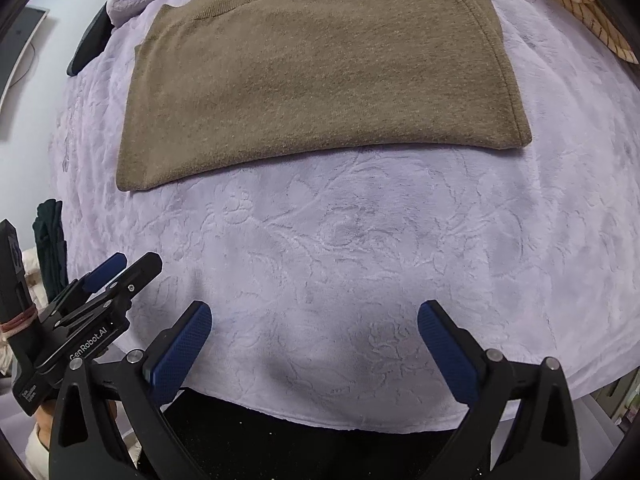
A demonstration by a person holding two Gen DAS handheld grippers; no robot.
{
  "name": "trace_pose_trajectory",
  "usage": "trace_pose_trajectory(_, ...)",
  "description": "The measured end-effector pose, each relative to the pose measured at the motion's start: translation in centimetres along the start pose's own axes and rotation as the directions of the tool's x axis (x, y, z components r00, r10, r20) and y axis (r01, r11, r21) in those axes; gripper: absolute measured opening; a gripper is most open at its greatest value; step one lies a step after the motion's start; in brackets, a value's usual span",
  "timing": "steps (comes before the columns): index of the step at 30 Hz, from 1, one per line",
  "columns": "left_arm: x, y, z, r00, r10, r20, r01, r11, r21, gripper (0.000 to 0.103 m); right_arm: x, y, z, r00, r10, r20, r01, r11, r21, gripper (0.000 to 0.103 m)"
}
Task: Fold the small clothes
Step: 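Withdraw both open tools from the folded brown sweater, then move the left tool to a side edge of the sweater and close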
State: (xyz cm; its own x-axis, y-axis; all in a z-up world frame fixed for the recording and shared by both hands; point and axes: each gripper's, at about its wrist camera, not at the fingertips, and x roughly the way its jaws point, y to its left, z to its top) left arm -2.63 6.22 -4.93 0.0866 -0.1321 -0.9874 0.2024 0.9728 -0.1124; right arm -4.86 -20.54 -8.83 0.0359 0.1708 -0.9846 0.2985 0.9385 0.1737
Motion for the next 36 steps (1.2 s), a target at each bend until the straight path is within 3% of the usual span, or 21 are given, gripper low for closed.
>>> trace_pose_trajectory(10,0.8,0.8,0.4,1.0,-0.016,-0.013,0.015,0.998,-0.054,0.076,0.7,0.7,0.8,1.0,-0.008,-0.03,0.007,1.0,-0.028,0.103)
trace_pose_trajectory(16,1.7,2.2,1.4,0.997,-0.075,-0.014,0.072,0.989,-0.132,0.076,1.5,0.7,0.9,0.999,-0.014,-0.052,0.013,1.0,-0.024,0.103)
trace_pose_trajectory(23,2.2,5.4,3.3,0.982,-0.186,0.036,0.189,0.939,-0.286,0.076,2.2,0.9,1.6,0.997,-0.021,-0.068,0.019,0.999,-0.029,0.103)
trace_pose_trajectory(30,3.1,8.5,4.5,0.953,-0.285,0.105,0.303,0.863,-0.405,0.076,2.4,1.5,2.4,0.997,-0.03,-0.076,0.026,0.999,-0.046,0.103)
trace_pose_trajectory(33,3.2,8.8,5.1,0.947,-0.299,0.119,0.321,0.858,-0.401,0.076,2.5,1.6,2.6,0.996,-0.031,-0.079,0.027,0.998,-0.051,0.103)
trace_pose_trajectory(36,2.6,9.2,6.1,0.956,-0.242,0.166,0.29,0.864,-0.411,0.076,2.5,1.5,2.8,0.996,-0.032,-0.083,0.028,0.998,-0.051,0.103)
